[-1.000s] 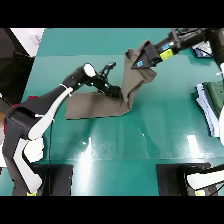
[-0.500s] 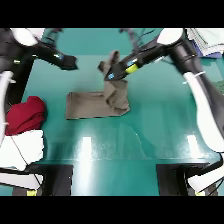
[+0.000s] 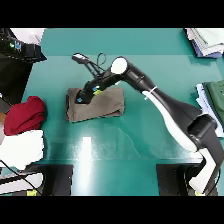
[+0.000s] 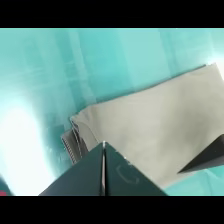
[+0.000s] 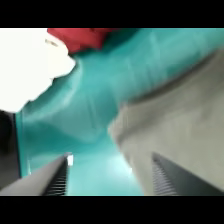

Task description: Fold the shirts.

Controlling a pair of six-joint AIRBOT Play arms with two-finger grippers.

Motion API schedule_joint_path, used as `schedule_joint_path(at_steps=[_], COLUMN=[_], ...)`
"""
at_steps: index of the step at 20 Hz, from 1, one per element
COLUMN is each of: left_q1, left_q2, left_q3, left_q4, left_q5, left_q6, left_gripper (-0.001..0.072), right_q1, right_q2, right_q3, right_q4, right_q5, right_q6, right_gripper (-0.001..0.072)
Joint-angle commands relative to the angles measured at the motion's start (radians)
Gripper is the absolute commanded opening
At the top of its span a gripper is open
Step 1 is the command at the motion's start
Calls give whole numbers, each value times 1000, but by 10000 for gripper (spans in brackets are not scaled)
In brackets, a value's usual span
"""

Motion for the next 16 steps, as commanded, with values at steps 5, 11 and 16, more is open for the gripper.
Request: schedule_joint_path(at_steps=[5,11,16], left_q1=[7,3,3], left_q2=[10,8,6], left_q3=[-50,-119,-119], left_q4=[3,-4,-33], left_q5=[-23,20,43], left_q6=[0,-1,-1], left_gripper=[25,24,24], right_q1=[-340,-532,-460], right_q2=[273,362,200], right_q3=[-525,-837,-779], right_q4=[-3,133,244], right_q5=[102,-126,-120], right_q6=[85,106,102], right_gripper=[453,720,713])
